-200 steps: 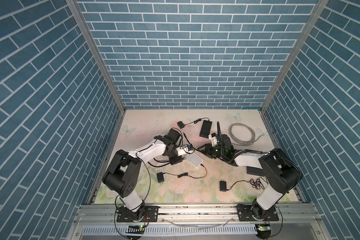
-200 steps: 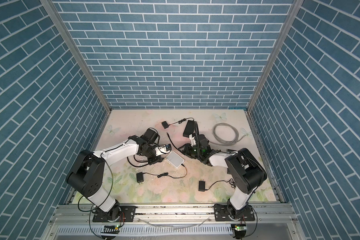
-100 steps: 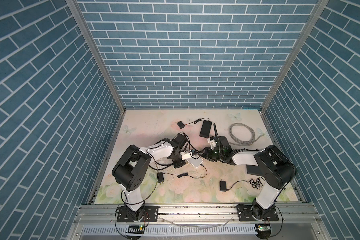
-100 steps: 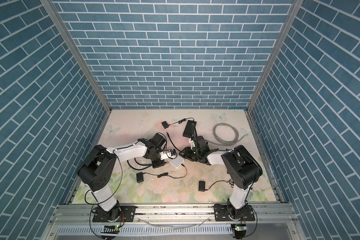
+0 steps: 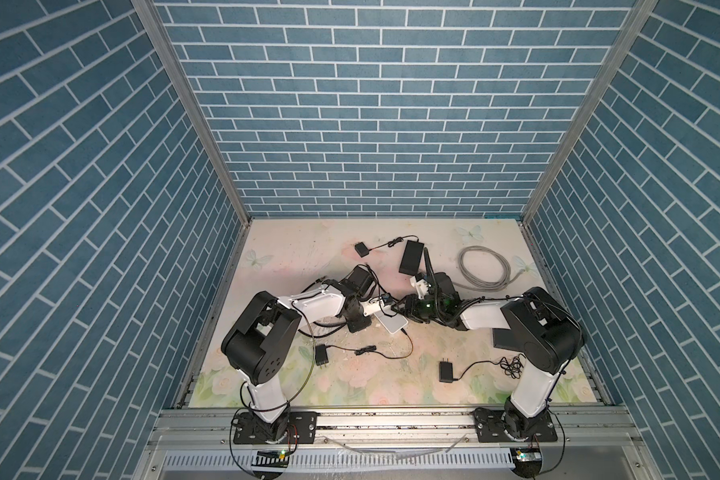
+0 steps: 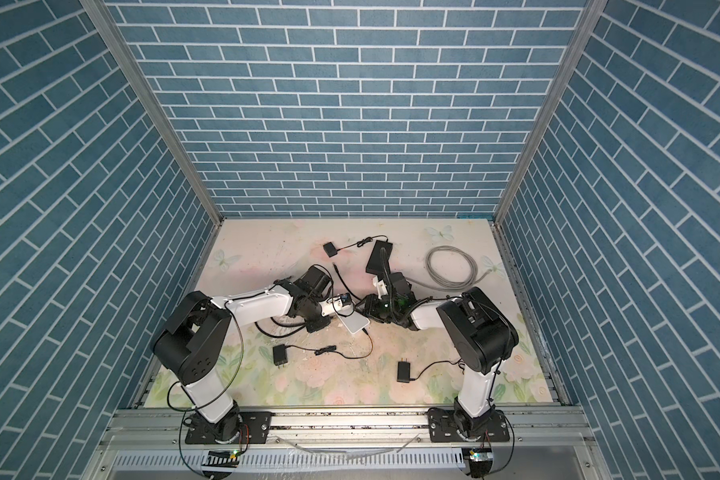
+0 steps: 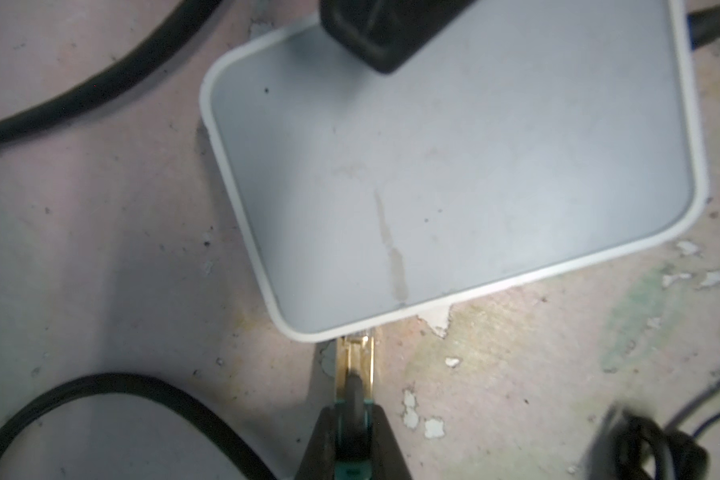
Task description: Insert the plug into the switch port
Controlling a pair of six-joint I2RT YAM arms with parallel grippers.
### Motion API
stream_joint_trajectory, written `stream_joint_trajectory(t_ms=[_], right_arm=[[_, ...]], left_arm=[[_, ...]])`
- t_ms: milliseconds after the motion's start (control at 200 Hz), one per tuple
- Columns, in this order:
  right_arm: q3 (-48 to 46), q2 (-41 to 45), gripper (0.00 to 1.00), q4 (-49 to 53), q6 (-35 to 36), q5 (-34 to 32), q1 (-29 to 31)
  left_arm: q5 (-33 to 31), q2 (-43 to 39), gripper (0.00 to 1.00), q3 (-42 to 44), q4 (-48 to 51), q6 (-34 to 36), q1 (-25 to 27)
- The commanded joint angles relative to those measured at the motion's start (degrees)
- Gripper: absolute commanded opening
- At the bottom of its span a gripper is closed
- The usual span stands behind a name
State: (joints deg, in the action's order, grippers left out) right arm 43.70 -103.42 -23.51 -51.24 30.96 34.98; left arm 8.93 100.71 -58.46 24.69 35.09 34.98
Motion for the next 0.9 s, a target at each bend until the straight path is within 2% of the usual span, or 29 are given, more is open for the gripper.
stream_joint_trajectory(t_ms=[0,165,415,620,725,895], right_arm=[[-0.18,-0.9,0.42,-1.7,-2.72,0.07,0.26],[-0.89,-0.57,0.42,-2.89,-4.55,0.39,0.3],[-3.18,0.54,0.42,-3.89,-4.7,1.4,0.26],[-3.36,-1.76,0.42,-6.53,-4.48,4.26,-0.3],[-3.33,-2.23,0.42,-6.66,-4.39,4.2,-0.44],[-4.24,-1.16,0.42,-5.2,-4.48,1.88,-0.89]], left_arm=[[-0.84,-2.05,0.12,-0.22,0.7,-0.83,1.25],[-1.29,-2.57,0.13,-1.34,-0.33,-3.62,2.62],[-3.92,1.19,0.13,-4.69,0.66,-4.92,4.13],[-0.27,-0.75,0.13,-4.03,-1.75,-3.46,4.83],[0.93,0.0,0.12,-4.49,0.55,-1.31,4.83],[-5.85,4.58,0.1,-4.62,6.3,2.49,4.61]])
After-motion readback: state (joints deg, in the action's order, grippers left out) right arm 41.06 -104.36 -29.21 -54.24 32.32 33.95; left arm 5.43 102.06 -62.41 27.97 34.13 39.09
